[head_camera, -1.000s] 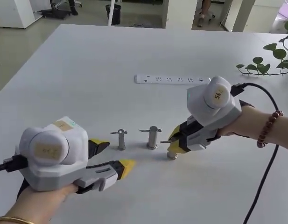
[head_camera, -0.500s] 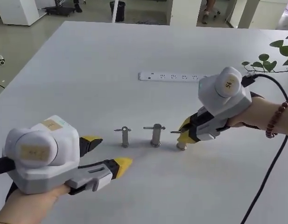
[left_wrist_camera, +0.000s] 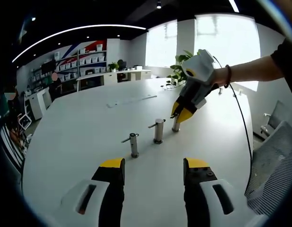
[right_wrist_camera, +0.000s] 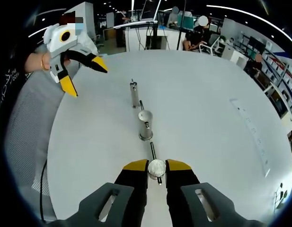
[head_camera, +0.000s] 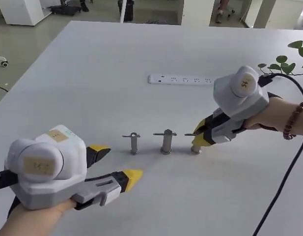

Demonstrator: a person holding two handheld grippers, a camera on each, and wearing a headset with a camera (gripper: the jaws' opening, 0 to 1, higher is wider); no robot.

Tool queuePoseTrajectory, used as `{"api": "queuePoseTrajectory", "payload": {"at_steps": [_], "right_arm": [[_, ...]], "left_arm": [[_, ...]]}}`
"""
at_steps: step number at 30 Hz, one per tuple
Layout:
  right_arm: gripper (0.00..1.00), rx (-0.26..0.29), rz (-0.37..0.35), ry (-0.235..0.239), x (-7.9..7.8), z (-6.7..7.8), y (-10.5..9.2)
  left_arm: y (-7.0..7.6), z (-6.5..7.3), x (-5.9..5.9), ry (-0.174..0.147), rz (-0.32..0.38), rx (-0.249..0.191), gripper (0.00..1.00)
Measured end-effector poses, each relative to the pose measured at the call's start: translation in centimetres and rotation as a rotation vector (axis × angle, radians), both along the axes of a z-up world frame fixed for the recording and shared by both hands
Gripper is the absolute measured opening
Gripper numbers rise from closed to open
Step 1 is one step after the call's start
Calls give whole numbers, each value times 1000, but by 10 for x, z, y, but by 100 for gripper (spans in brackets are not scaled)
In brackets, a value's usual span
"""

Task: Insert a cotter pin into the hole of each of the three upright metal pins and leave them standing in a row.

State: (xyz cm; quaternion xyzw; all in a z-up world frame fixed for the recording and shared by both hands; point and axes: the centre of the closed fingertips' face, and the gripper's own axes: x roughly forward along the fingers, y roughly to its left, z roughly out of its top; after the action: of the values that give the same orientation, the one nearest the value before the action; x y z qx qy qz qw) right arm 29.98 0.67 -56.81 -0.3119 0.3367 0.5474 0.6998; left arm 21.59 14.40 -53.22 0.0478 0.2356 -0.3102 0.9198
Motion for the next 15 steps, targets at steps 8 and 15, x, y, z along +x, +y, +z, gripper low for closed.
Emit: {"api": "queuePoseTrajectory", "payload": {"at_steps": [8, 15], "right_arm": [[9, 14, -8, 14, 1, -2, -1], [9, 35, 10, 40, 0, -3, -2]], "left_arm": [[-1, 0, -2, 2, -3, 0, 49], [0, -1, -2, 5, -3, 2, 49]]}}
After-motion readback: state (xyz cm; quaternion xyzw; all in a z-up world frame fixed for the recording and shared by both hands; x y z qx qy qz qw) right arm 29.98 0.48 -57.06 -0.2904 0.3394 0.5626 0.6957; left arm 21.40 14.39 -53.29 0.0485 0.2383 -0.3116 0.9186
